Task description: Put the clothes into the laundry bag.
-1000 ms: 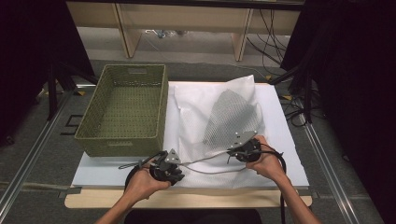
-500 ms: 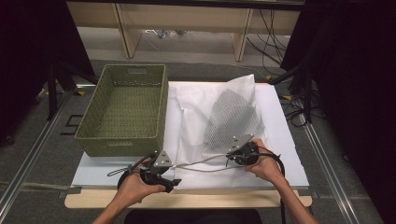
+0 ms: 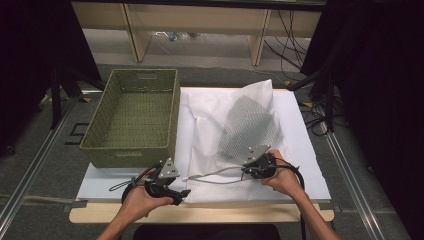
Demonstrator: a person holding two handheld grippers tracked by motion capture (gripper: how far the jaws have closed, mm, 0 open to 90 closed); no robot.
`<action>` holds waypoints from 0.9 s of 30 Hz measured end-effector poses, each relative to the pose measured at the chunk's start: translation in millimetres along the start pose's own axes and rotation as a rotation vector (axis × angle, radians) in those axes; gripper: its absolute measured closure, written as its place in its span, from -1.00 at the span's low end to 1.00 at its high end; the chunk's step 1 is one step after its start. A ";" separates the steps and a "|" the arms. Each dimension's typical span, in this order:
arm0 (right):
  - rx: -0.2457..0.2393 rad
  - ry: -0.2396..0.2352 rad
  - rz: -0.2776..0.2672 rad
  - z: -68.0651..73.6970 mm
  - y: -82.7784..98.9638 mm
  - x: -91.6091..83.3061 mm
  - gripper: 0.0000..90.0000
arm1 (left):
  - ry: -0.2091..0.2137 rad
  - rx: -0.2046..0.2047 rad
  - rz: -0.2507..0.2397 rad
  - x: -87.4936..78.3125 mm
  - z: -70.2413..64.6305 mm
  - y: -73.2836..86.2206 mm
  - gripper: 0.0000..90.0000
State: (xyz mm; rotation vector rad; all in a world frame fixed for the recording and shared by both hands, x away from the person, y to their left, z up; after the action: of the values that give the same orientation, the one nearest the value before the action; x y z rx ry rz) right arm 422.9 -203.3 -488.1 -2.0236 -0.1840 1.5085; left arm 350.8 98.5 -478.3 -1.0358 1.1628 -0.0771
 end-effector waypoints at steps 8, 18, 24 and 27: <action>0.061 0.003 -0.069 1.7 2.2 -14.8 0.28 | 0.018 -0.012 -0.023 -3.4 -4.5 -2.2 -0.43; 0.158 0.025 -0.200 -8.2 8.8 -43.6 0.14 | 0.041 -0.072 -0.077 -8.8 -8.4 -7.2 -0.44; 0.237 0.033 -0.246 -13.6 17.9 -51.8 0.07 | 0.032 -0.064 -0.090 -11.8 -10.0 -9.1 -0.44; 0.251 0.040 -0.247 -12.8 22.8 -52.2 0.01 | 0.045 -0.065 -0.085 -13.6 -10.6 -7.7 -0.45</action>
State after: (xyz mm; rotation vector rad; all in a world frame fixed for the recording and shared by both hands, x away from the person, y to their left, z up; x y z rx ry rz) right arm 411.2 -250.0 -455.1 -1.7602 -0.2094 1.2686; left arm 339.9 94.8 -463.4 -1.1463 1.1678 -0.1311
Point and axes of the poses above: each handheld gripper's, and its own axes: x roughly forward along the jaws, y roughly out of its underside, z roughly to its left, the point moved 3 cm from there along x, roughly forward along the jaws, and after that the axes turned 1 degree about -y, right-handed, at the moved point
